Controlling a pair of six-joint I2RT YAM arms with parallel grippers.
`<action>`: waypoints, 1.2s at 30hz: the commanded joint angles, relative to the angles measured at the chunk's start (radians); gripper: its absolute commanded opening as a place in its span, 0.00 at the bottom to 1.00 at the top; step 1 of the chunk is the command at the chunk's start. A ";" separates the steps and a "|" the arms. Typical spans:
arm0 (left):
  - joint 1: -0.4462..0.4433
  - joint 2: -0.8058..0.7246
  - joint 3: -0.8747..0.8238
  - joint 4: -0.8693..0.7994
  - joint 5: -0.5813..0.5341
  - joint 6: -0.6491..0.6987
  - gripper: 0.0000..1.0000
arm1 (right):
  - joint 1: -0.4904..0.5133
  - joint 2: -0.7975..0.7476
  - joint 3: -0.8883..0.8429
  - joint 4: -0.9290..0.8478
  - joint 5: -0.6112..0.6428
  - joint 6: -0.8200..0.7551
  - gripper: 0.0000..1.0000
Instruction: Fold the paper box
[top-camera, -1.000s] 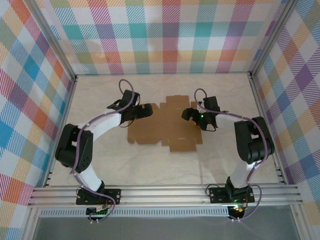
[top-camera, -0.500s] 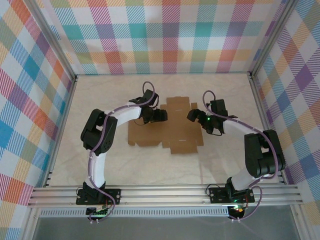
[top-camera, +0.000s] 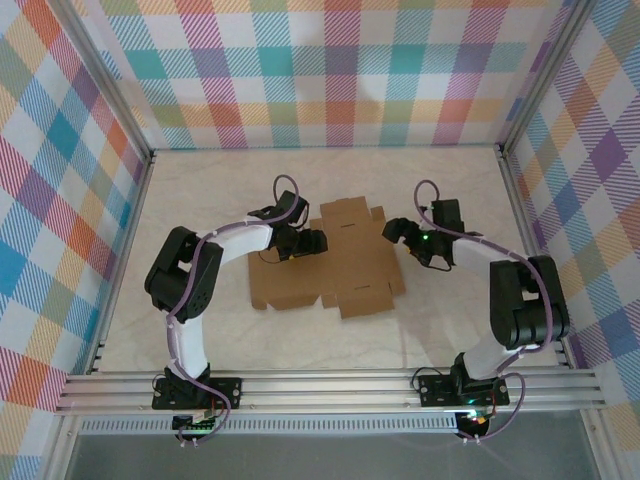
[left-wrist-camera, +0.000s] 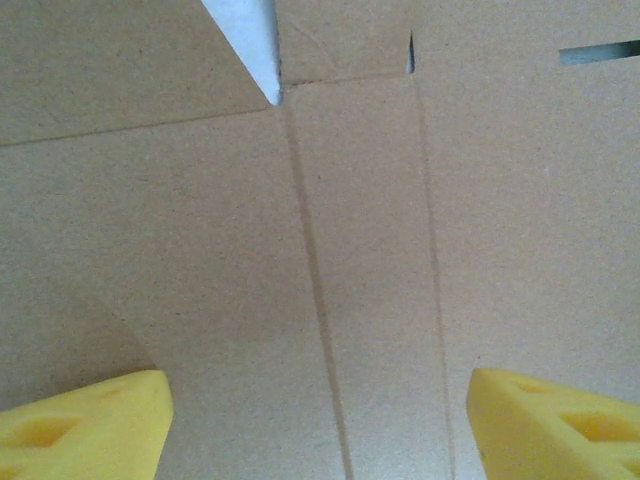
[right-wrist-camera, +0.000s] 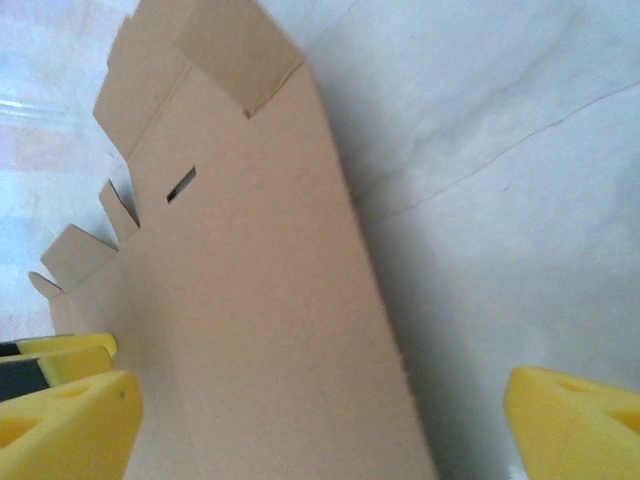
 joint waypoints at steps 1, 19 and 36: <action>0.005 0.032 -0.006 -0.014 0.002 -0.020 0.75 | -0.047 0.031 -0.036 0.088 -0.149 -0.049 0.86; 0.005 0.049 -0.002 -0.019 0.006 -0.008 0.77 | -0.054 0.200 -0.082 0.329 -0.324 0.018 0.41; 0.005 0.046 0.005 -0.034 0.005 -0.002 0.78 | -0.053 0.123 -0.119 0.338 -0.304 -0.036 0.20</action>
